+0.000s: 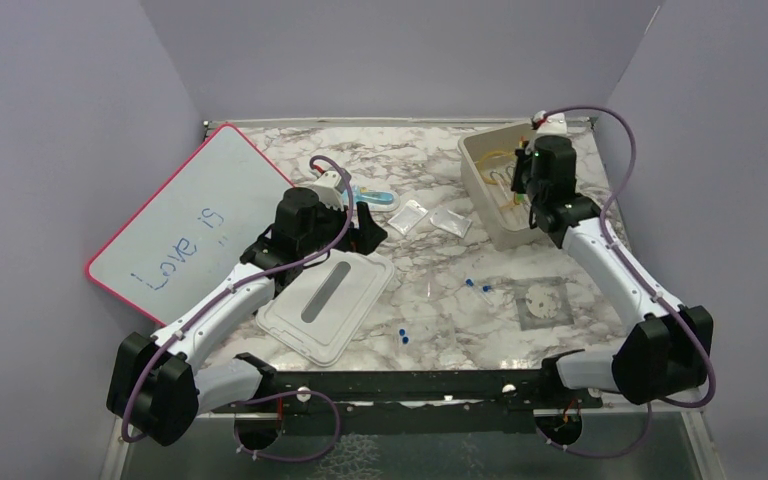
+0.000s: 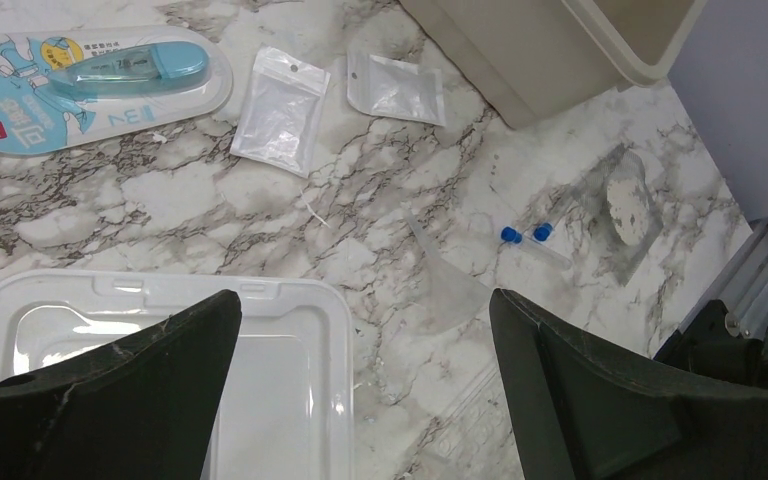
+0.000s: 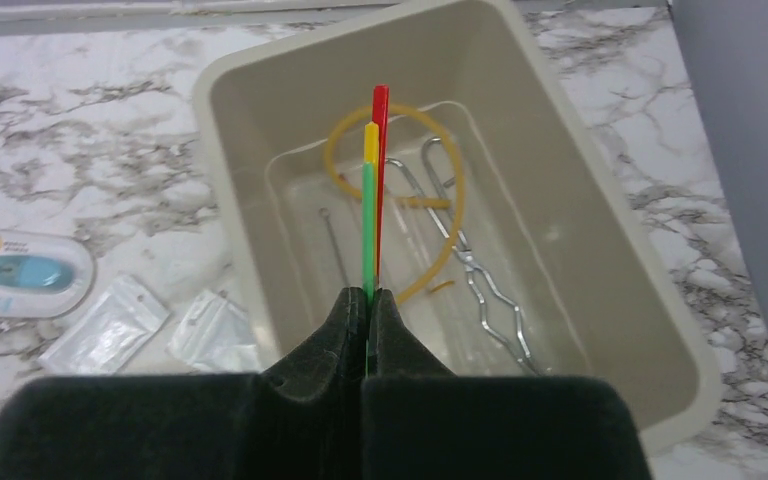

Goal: Organize the chemistry lab equipment

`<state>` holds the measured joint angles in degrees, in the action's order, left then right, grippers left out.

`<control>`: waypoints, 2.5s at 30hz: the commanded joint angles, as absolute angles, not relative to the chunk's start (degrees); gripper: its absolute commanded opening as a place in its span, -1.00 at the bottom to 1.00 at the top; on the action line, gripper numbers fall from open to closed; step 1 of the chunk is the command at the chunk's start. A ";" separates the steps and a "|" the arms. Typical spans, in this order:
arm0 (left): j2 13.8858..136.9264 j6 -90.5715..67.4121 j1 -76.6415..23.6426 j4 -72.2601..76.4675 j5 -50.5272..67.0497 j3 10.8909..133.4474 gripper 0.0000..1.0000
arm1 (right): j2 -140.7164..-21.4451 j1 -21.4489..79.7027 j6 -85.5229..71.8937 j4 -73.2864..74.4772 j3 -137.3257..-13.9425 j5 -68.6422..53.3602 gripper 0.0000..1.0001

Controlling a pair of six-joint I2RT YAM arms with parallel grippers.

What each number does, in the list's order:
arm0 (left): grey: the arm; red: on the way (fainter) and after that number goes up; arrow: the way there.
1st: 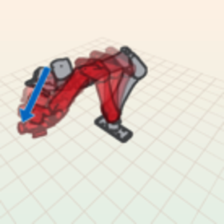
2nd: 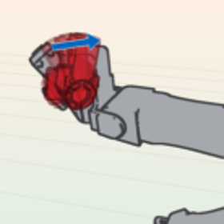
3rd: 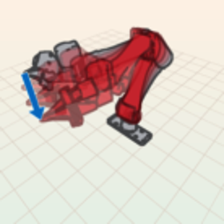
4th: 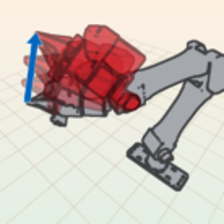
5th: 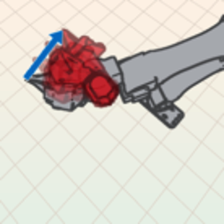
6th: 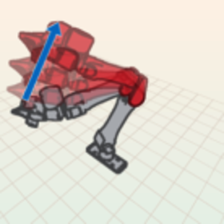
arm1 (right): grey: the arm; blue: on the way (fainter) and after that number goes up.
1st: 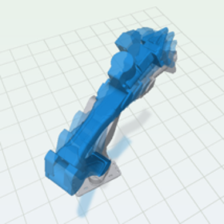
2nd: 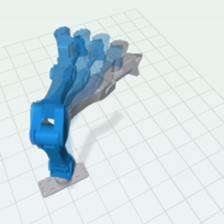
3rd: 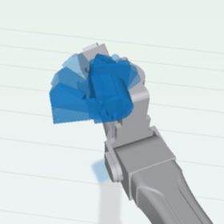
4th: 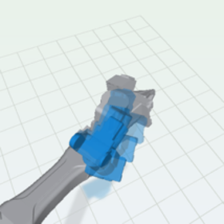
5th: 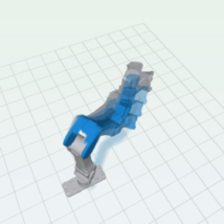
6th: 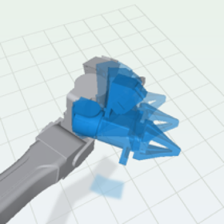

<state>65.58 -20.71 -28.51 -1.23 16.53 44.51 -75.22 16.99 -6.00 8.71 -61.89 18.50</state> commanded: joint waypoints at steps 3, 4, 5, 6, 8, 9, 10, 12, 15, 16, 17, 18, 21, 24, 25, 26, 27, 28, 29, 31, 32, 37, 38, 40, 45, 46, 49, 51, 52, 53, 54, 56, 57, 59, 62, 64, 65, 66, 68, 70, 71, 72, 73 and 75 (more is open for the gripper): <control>64.78 -20.83 -28.39 1.14 17.76 44.98 0.95 | -79.89 7.40 -1.67 6.82 -63.30 5.43 -0.99; 64.78 -20.83 -28.39 1.14 17.63 45.00 0.94 | -81.24 6.64 -1.48 6.70 -63.47 4.36 -0.99; 64.73 -20.83 -28.39 1.14 17.59 44.98 0.94 | -82.63 6.00 -1.29 6.51 -63.81 3.70 -0.99; 64.74 -20.83 -28.39 1.14 17.58 44.98 0.94 | -84.04 5.46 -1.05 6.24 -64.14 2.97 -0.98; 64.77 -20.83 -28.39 1.14 17.49 44.83 0.94 | -86.98 4.50 -0.57 6.30 -65.07 0.80 -0.94; 64.78 -20.83 -28.39 1.07 17.42 44.82 0.94 | -88.58 4.24 -0.53 6.59 -65.64 0.42 -0.94; 64.82 -20.76 -28.39 1.06 17.41 44.82 0.94 | -90.16 4.09 0.86 7.04 -66.40 -1.34 -0.93; 64.87 -20.67 -28.39 0.97 17.27 44.98 0.94 | -93.20 4.04 2.13 8.15 -67.90 -3.22 -0.92; 64.99 -20.55 -28.39 0.79 17.14 45.01 0.94 | -96.83 4.04 3.09 9.69 -69.58 -5.73 -0.91; 65.11 -20.52 -28.39 0.79 17.10 45.03 0.94 | -97.60 4.04 3.23 10.04 -69.95 -6.22 -0.88; 65.19 -20.48 -28.39 0.79 17.07 45.03 0.95 | -98.28 4.04 3.50 10.36 -70.16 -6.91 -0.87; 65.21 -20.48 -28.39 0.75 17.07 45.09 0.94 | -98.73 4.04 3.99 10.58 -70.28 -7.62 -0.83; 65.58 -20.42 -28.39 0.70 17.20 45.23 0.94 | -99.16 4.04 4.39 11.59 -70.85 -8.66 -0.61; 66.03 -20.49 -28.39 0.62 17.55 45.34 0.95 | -98.15 4.04 3.49 12.25 -71.29 -8.18 -0.36; 66.13 -20.48 -28.39 0.62 17.64 45.33 0.94 | -97.53 4.04 3.03 12.72 -71.47 -7.83 -0.32; 66.16 -20.48 -28.39 0.62 17.66 45.29 0.94 | -96.76 4.04 2.47 13.15 -71.72 -7.75 -0.29; 66.20 -20.48 -28.39 0.62 17.67 45.28 0.95 | -95.84 4.13 1.82 13.71 -71.98 -7.78 -0.28; 66.26 -20.54 -28.39 0.62 17.71 45.32 0.95 | -94.92 4.15 1.13 14.30 -72.18 -7.95 -0.27; 66.47 -20.61 -28.39 0.62 17.75 45.30 0.94 | -93.82 4.16 0.31 14.89 -72.30 -8.16 -0.26; 66.75 -20.78 -28.39 0.62 18.03 45.41 0.94 | -91.33 4.22 -2.55 16.14 -72.31 -9.03 -0.25; 66.94 -21.02 -28.39 0.68 18.24 45.47 0.95 | -89.95 4.34 -3.80 16.82 -72.19 -9.43 -0.25; 67.94 -21.94 -28.41 0.57 18.90 45.61 0.94 | -82.85 7.08 -7.31 20.81 -70.82 -8.70 -0.24; 68.09 -22.09 -28.47 0.53 19.02 45.67 0.94 | -81.69 7.92 -7.81 21.95 -70.64 -8.23 -0.24; 68.38 -22.30 -28.48 0.53 19.34 45.77 0.94 | -79.60 10.22 -9.29 23.85 -70.19 -7.70 -0.24; 68.72 -22.35 -28.56 0.23 19.77 46.29 0.95 | -76.46 18.92 -10.31 28.29 -68.65 -3.61 -0.23; 68.55 -22.35 -28.61 0.11 19.71 46.44 0.94 | -76.07 20.72 -10.67 29.05 -68.06 -1.79 -0.23; 67.93 -22.32 -28.78 0.09 19.41 46.44 0.94 | -75.26 24.65 -12.06 31.08 -65.95 0.68 -0.23; 67.10 -22.32 -29.10 0.09 18.98 46.52 0.95 | -75.17 26.62 -13.71 32.38 -63.99 2.41 -0.23; 66.59 -22.32 -29.29 0.09 18.58 46.62 0.94 | -75.15 27.73 -14.72 32.91 -63.08 2.91 -0.23; 66.12 -22.34 -29.49 0.09 18.12 46.65 0.94 | -75.28 28.87 -15.85 33.58 -62.04 3.77 -0.24; 65.46 -22.33 -29.71 0.09 17.65 46.80 0.94 | -75.31 29.85 -17.49 34.04 -61.01 4.55 -0.24; 63.80 -22.25 -30.02 0.09 16.51 47.03 0.94 | -75.18 31.48 -20.51 34.27 -58.45 5.53 -0.24; 62.88 -22.05 -30.17 0.09 15.92 47.12 0.94 | -75.04 32.03 -22.22 34.36 -57.04 6.38 -0.24; 61.08 -21.61 -30.38 0.09 14.92 47.20 0.94 | -75.04 32.65 -24.90 34.47 -54.35 8.23 -0.24; 58.77 -21.19 -30.54 0.09 13.67 47.01 0.94 | -75.64 32.95 -27.43 35.41 -51.82 11.19 -0.25; 57.84 -21.34 -30.63 0.24 13.37 46.85 0.94 | -76.25 33.04 -28.01 35.76 -50.59 13.02 -0.26; 57.49 -21.50 -30.67 0.37 13.36 46.71 0.94 | -76.58 33.05 -27.92 35.70 -50.17 13.50 -0.30; 57.36 -21.66 -30.72 0.55 13.48 46.59 0.94 | -77.27 33.09 -27.68 35.54 -49.84 13.67 -0.34; 57.41 -21.83 -30.76 0.85 13.77 46.35 0.94 | -78.91 33.10 -27.20 35.24 -49.53 13.54 -0.36; 57.60 -22.01 -30.84 1.04 14.07 46.30 0.94 | -80.73 33.07 -26.46 34.66 -49.43 12.92 -0.36; 57.74 -22.05 -30.85 1.13 14.25 46.24 0.94 | -81.55 33.05 -26.31 34.48 -49.36 12.95 -0.36; 57.85 -22.14 -30.85 1.21 14.37 46.23 0.94 | -82.27 33.05 -25.91 34.13 -49.33 12.69 -0.35; 57.89 -22.15 -30.85 1.27 14.62 46.15 0.94 | -82.97 33.05 -25.28 33.49 -49.22 12.12 -0.34; 57.84 -22.20 -30.85 1.51 14.93 45.85 0.94 | -84.09 33.05 -24.57 32.46 -49.02 11.31 -0.32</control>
